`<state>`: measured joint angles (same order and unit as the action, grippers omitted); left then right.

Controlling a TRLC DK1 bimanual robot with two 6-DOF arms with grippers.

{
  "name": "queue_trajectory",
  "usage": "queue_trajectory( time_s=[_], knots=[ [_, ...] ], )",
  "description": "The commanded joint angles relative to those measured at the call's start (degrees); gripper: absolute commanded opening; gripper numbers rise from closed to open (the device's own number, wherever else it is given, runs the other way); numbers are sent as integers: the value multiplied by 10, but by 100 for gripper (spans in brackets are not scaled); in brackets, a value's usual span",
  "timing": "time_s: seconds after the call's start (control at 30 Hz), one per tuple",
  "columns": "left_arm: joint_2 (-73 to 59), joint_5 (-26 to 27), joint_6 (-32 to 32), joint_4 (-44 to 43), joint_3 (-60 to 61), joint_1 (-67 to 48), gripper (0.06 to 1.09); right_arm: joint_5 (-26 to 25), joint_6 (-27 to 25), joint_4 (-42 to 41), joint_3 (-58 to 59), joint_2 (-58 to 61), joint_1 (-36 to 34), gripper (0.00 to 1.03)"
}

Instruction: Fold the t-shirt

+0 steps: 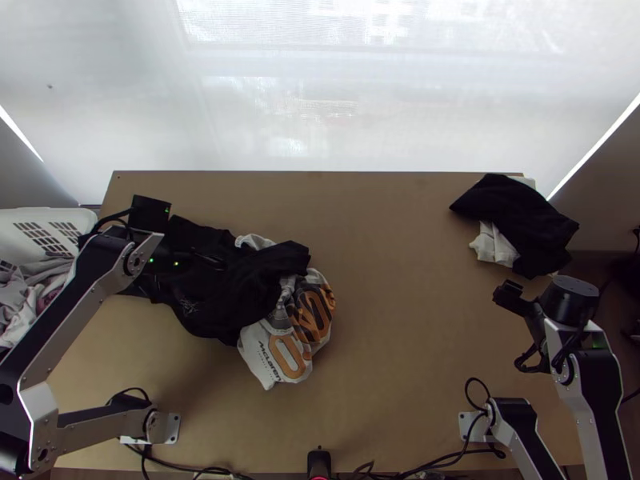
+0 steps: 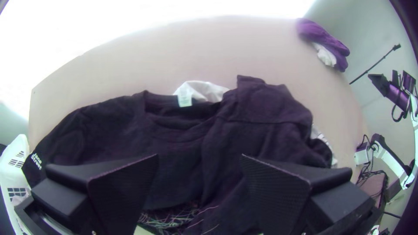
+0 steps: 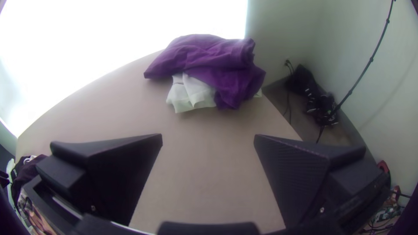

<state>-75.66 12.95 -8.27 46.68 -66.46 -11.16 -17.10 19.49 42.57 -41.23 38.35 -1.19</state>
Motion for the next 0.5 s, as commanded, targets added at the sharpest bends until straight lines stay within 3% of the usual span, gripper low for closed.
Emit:
queue_trajectory(
  time_s=[0.0,0.17,0.47],
  knots=[
    [5,1,-66,-24,77,91,97,1,4,-2,4,-1,0,98],
    [2,-12,-95,-69,138,105,98,1,4,-5,5,-1,0,98],
    [-47,-50,-90,-138,159,109,95,1,5,-4,6,-1,0,98]
  ],
)
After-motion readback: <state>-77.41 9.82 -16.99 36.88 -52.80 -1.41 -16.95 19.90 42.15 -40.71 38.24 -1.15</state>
